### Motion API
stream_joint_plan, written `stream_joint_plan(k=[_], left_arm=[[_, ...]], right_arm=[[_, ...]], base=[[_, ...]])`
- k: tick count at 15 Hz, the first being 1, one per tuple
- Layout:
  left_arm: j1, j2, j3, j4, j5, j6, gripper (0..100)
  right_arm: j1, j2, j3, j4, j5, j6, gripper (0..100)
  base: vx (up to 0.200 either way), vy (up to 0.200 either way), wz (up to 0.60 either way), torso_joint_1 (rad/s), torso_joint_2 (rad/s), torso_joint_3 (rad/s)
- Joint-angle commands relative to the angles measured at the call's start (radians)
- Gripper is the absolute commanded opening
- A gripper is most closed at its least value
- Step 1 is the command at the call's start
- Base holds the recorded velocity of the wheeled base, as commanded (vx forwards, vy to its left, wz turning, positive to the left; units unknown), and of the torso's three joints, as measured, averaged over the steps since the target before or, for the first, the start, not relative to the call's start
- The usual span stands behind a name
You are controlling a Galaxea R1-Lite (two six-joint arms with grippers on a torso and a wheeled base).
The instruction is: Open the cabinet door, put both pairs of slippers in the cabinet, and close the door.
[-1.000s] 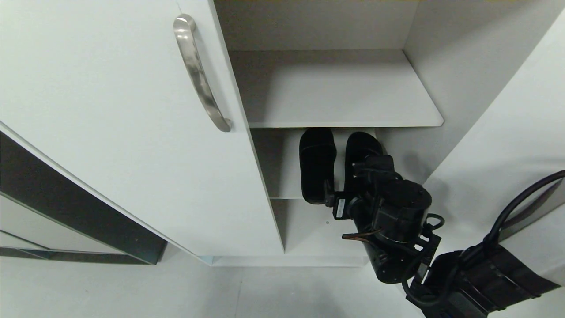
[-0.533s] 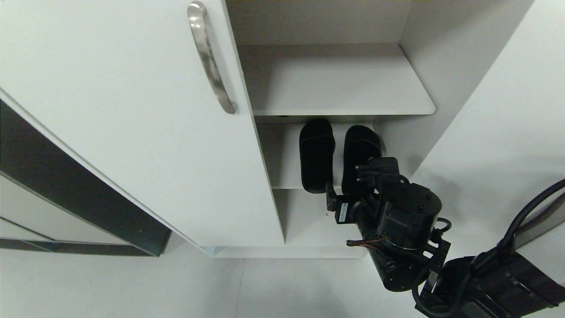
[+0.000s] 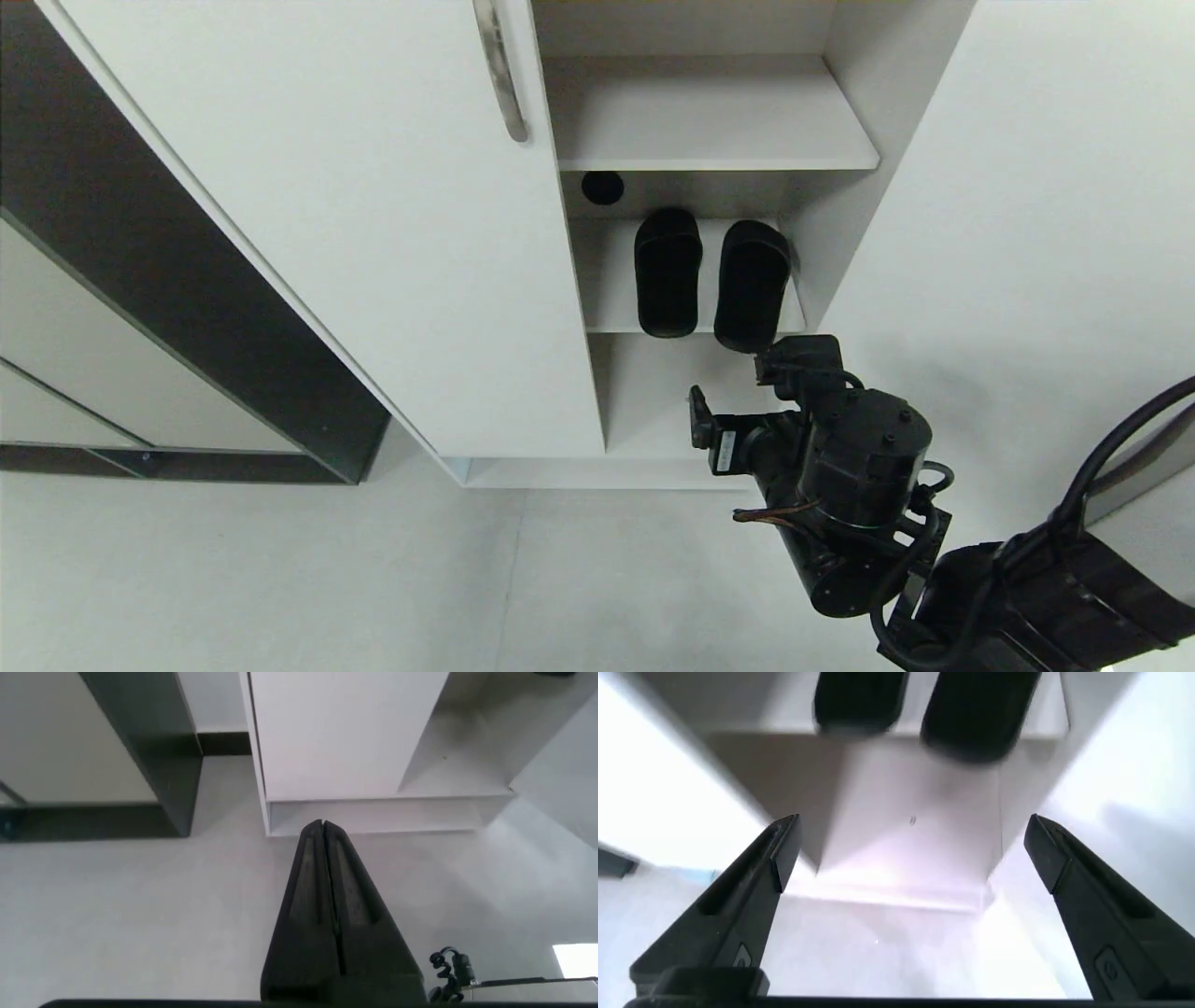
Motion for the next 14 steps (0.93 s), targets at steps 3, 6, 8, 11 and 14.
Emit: stream_joint_plan(k=[3,6,8,11,14], left_arm=[[0.0,0.001,0.0,0.0,0.0,-0.001,0],[0.0,0.001,0.0,0.0,-0.001,-0.001,0],[0.0,0.001,0.0,0.0,0.0,-0.001,0],[0.0,0.001,0.0,0.0,-0.001,0.001,0],[0.0,0.001,0.0,0.0,-0.001,0.001,0]], right_arm=[[0.002,0.001,0.006,-0.004,-0.001,0.0,100],[0.002,0.001,0.008,-0.004,-0.001,0.0,100],[0.002,0.001,0.009,-0.004,-0.001,0.0,100],[0.008,0.001,0.014,-0.011,-0.001,-0.001,100],[0.01,0.001,0.019,-0.015,-0.001,-0.001,100]], base=[[0.0,0.0,0.0,0.0,0.0,0.0],[0.0,0.0,0.0,0.0,0.0,0.0],[0.0,0.0,0.0,0.0,0.0,0.0],[0.0,0.0,0.0,0.0,0.0,0.0],[0.0,0.0,0.0,0.0,0.0,0.0]])
